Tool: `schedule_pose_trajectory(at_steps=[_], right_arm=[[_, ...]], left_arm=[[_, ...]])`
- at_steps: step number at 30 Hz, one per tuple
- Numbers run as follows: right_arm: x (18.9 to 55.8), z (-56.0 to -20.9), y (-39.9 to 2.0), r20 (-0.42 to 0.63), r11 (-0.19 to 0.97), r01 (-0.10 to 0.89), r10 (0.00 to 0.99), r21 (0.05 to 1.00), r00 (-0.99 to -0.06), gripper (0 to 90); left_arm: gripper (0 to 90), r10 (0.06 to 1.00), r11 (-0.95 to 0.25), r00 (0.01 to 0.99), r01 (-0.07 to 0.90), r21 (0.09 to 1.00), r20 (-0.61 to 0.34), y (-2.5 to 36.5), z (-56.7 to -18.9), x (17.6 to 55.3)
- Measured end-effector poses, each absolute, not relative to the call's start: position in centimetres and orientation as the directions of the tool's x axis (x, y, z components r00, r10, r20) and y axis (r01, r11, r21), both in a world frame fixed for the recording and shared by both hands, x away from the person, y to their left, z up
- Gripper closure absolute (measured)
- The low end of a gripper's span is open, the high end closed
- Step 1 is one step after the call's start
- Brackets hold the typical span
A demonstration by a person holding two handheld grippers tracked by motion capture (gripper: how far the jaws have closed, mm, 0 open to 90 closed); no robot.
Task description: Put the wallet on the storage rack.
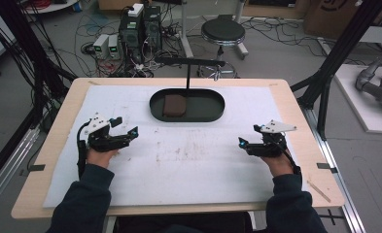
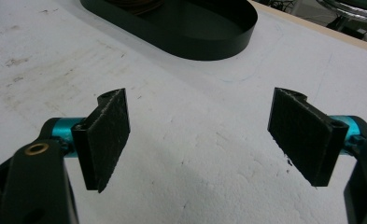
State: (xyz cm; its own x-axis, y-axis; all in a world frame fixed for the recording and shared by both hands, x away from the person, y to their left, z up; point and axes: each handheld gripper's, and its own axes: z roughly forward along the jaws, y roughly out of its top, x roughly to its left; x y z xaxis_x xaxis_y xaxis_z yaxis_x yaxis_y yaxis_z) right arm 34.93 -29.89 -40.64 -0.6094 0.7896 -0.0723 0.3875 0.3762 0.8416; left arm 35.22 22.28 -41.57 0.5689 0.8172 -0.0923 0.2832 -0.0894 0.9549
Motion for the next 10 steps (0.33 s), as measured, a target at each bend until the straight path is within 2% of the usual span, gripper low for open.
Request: schedule_pose_trajectory(at_steps=[10], right_arm=[[34.96, -40.79, -30.06, -0.069, 0.373, 0.391, 0.791, 0.842, -0.607, 21.2]], left_arm=[[21.0, 0.817, -0.091, 0.569, 0.291, 0.952, -0.095, 22.27, -41.84, 35.25]])
